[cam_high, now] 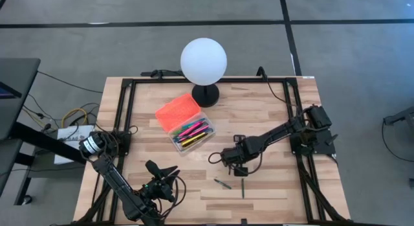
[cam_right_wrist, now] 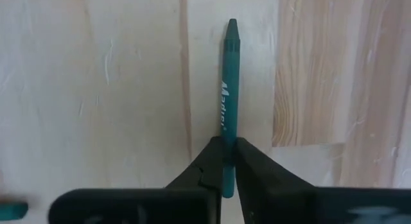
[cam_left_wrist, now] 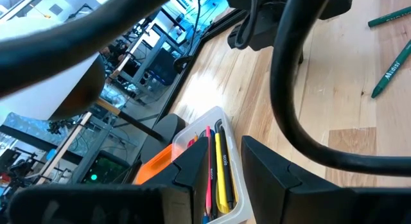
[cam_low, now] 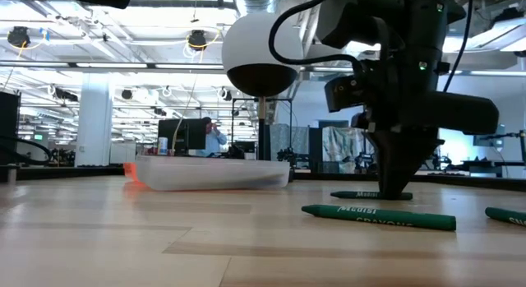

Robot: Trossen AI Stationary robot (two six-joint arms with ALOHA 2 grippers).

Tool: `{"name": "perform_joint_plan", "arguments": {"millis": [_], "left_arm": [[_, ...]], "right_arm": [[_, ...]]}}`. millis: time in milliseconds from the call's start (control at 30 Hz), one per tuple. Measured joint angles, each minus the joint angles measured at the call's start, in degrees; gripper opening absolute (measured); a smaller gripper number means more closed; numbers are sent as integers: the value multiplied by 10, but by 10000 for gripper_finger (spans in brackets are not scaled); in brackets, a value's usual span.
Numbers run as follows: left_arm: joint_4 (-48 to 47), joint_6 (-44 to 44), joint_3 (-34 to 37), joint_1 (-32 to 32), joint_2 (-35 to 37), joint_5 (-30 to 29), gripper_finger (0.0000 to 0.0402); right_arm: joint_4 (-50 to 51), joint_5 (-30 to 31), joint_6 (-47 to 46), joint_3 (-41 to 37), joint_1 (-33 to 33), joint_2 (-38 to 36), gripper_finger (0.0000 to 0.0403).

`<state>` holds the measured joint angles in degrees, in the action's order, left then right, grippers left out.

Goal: Pick & place school supplies into a supply box
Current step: Put the top left green crayon into the orange supply box

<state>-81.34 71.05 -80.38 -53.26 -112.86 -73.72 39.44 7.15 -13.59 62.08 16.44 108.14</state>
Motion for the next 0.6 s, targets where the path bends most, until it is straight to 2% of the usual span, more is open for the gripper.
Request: {"name": "perform_joint_plan", "arguments": {"millis": [233,367,600], "left_arm": [[0,0,0,0,0,0,87],[0,0,0,0,0,0,87],[0,0,0,0,0,3,87]], "right_arm": [[-7,32,45,4,18,1,13],[13,85,65,24,36,5,4],[-17,205,129,65,45,5,4]]}}
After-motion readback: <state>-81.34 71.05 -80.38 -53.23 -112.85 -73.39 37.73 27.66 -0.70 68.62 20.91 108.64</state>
